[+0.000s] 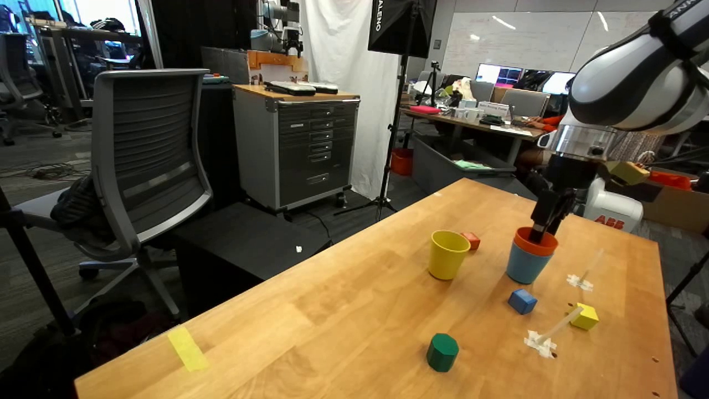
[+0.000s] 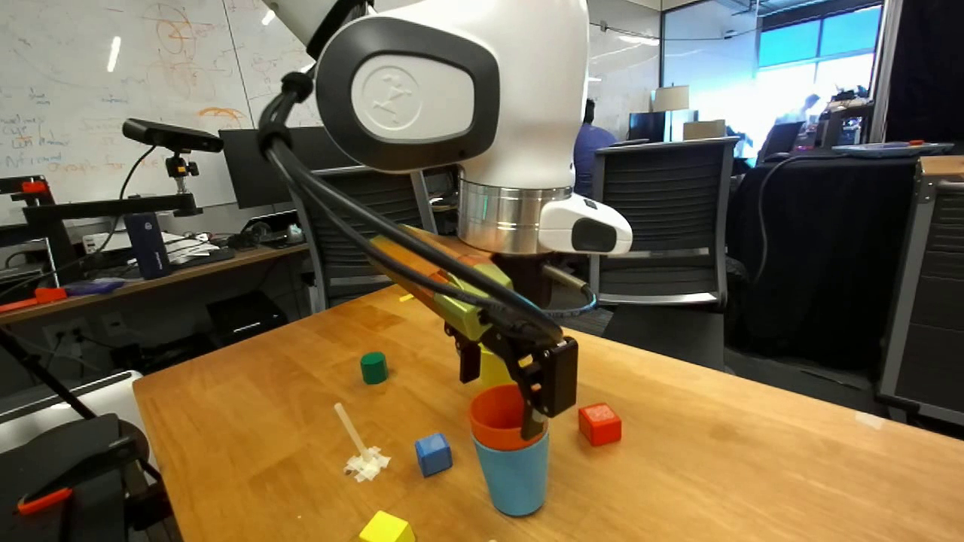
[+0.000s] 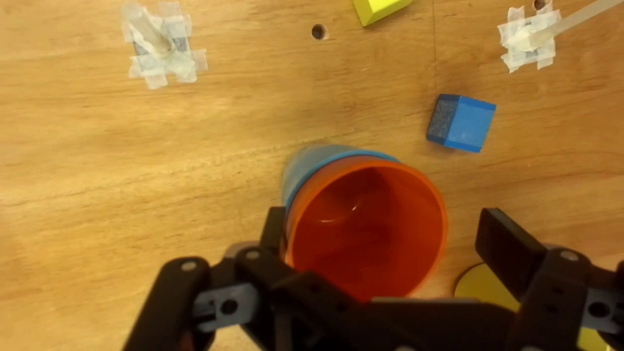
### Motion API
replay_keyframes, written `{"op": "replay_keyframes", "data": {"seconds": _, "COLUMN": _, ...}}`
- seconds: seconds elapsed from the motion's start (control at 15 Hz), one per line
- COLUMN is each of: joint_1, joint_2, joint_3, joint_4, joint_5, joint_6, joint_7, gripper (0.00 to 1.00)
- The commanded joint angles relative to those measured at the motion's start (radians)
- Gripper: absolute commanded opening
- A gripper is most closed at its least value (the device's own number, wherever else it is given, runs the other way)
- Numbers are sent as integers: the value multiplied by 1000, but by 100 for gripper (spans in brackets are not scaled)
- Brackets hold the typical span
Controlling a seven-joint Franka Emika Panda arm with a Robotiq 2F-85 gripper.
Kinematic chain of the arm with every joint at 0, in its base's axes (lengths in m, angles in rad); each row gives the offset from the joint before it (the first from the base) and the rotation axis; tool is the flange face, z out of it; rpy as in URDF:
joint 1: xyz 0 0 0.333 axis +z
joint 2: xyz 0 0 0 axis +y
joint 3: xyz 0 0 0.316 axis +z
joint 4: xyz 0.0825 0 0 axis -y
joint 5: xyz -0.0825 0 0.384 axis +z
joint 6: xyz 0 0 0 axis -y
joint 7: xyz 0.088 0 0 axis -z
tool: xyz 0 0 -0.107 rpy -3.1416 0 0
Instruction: Pick up the orange cup and put it inside the blue cup, then pick up the yellow cup and put it inside the orange cup
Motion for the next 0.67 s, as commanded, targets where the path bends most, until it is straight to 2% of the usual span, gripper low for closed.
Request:
{"op": "replay_keyframes", "data": {"seconds": 0.0, "joint_1": -13, "joint_2": -51, "joint_3": 13, "joint_4": -46, "joint_5": 15, "joint_6": 18, "joint_7": -37, "gripper": 100}}
{"op": "replay_keyframes", "data": {"seconds": 0.6, "joint_1": -7, "joint_2": -127, "joint_3": -2, "joint_4": -102, "joint_5": 15, "joint_6": 20, "joint_7": -34, "gripper": 100}}
